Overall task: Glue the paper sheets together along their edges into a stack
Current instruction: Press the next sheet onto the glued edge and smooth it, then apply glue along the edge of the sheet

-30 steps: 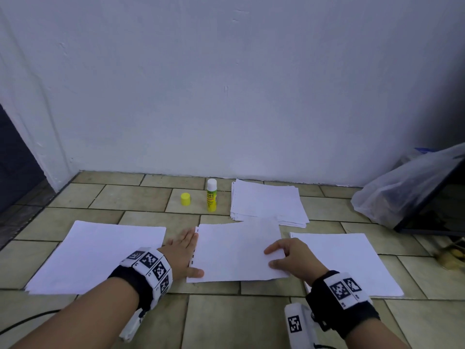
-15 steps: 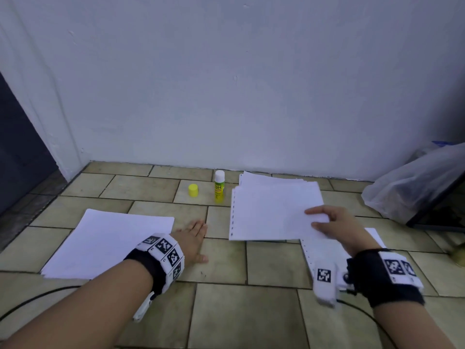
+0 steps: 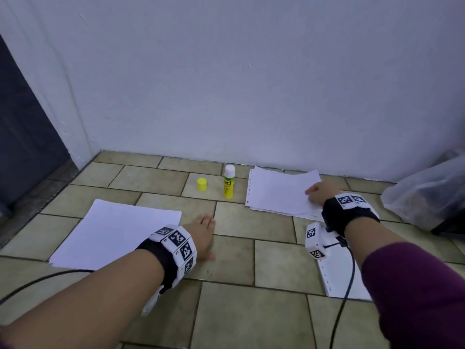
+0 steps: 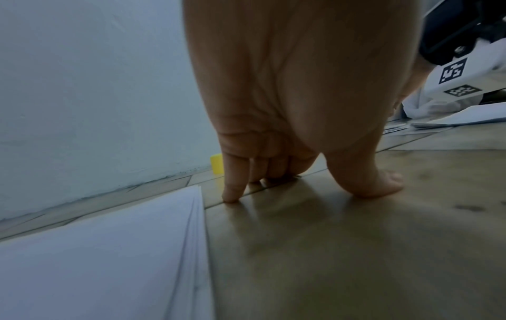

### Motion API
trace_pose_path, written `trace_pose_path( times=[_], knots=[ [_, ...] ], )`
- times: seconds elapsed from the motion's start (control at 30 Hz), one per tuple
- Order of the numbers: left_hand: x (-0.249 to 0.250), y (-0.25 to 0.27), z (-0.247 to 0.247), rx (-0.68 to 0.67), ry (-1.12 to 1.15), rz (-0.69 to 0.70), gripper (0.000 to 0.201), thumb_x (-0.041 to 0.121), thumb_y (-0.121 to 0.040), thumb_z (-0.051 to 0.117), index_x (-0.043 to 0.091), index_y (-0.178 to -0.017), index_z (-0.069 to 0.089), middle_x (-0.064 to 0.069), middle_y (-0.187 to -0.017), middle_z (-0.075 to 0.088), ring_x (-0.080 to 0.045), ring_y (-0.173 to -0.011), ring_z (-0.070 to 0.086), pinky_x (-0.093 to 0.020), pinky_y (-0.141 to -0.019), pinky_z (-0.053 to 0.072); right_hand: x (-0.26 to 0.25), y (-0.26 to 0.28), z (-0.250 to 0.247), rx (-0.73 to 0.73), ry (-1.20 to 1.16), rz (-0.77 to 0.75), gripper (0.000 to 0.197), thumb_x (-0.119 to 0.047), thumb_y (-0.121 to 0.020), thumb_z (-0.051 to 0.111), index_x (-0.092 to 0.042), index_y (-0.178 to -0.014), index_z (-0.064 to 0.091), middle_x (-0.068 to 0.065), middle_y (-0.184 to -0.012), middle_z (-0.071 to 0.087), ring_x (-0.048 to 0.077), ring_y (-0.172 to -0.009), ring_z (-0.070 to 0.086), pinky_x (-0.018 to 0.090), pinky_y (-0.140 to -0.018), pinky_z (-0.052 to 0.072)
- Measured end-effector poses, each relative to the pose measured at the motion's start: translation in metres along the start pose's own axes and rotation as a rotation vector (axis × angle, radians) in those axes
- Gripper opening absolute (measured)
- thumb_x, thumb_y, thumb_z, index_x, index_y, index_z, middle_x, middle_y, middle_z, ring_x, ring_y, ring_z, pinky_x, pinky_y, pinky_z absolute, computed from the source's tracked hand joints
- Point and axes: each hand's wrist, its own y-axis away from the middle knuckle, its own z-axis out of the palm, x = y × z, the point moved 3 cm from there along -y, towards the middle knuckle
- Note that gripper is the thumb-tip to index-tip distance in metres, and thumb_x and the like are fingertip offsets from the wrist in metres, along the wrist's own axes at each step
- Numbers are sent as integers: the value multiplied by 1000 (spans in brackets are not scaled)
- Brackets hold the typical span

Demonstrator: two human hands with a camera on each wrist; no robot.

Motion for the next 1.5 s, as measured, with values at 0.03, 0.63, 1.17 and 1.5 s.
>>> trace_pose_path(
  times=[0.03, 0.63, 1.17, 1.5],
  knots=[
    [-1, 1, 0, -6, 8, 7, 92, 47, -96, 48, 1, -151, -10, -14, -160, -13, -26, -148, -10, -39, -119, 13, 1, -2, 2, -12, 35, 8, 27, -4, -87, 58, -10, -111, 68, 8, -125, 60, 25, -115, 56, 25, -92, 43],
    [-5, 6, -3, -79, 23, 52, 92, 48, -97, 46, 4, -150, -16, -10, -159, -21, -23, -148, -15, -39, -119, 12, 26, -1, 3, -14, 38, 1, 21, -35, -82, 71, -33, -103, 70, -1, -126, 62, 19, -107, 60, 26, -88, 46],
    [0, 14, -3, 5, 70, 59, 86, 44, -100, 42, 1, -150, -12, -13, -160, -16, -24, -148, -13, -31, -118, 1, 34, 125, 16, -353, 357, -144, 78, -30, -97, 52, -10, -152, 0, 6, -160, 0, 19, -148, 6, 29, -114, 18],
    [-14, 29, -22, 111, 156, 58, 71, 43, -94, 56, 6, -147, 30, -10, -155, 23, -24, -142, 27, -35, -114, 27, 39, 143, 31, -262, 394, -189, 51, -3, -96, 38, -2, -143, 20, 16, -150, 22, 26, -135, 33, 30, -106, 33]
  ],
)
